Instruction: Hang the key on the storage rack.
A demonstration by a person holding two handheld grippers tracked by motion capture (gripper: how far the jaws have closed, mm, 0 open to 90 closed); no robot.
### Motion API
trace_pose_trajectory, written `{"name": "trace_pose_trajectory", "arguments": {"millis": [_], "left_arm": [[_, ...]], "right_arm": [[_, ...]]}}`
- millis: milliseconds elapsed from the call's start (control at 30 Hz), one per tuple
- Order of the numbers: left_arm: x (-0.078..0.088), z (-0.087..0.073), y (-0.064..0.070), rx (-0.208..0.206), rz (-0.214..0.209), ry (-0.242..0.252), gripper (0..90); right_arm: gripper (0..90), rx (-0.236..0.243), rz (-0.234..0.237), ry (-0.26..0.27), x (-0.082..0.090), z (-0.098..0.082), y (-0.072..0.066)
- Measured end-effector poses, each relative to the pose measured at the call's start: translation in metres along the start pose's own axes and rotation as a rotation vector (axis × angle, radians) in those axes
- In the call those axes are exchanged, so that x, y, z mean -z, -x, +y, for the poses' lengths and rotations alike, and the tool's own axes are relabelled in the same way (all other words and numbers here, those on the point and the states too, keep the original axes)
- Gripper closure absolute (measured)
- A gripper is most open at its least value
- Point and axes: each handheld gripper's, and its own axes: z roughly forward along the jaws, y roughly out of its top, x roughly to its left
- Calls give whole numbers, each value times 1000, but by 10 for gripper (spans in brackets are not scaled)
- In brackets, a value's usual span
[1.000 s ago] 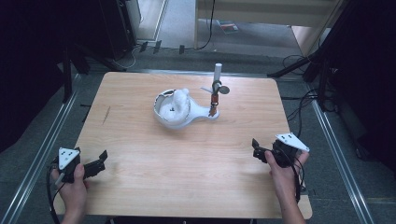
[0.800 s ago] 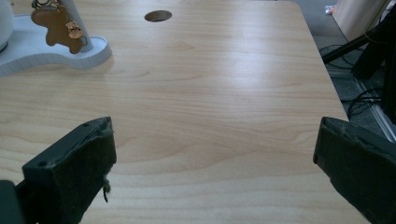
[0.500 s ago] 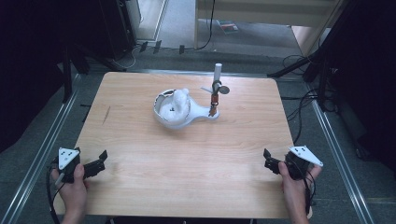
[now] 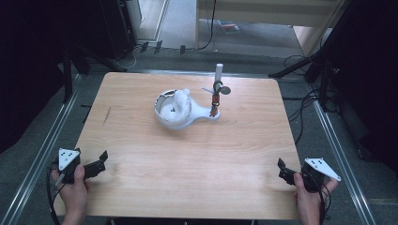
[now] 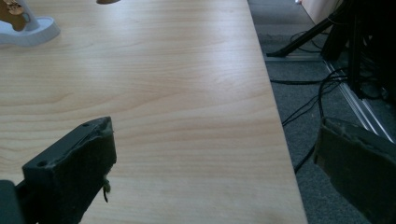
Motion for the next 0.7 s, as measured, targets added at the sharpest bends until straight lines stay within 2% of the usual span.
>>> {"name": "trace_pose_trajectory", "arguments": {"millis": [433,700], "left_arm": [[0,0,0,1,0,1,7],[1,0,0,-2,-2,1,7]], "right_arm": [[0,-1,-17,-9,11,-15,18],[0,-20,-35,-13,17,-23,26]]}}
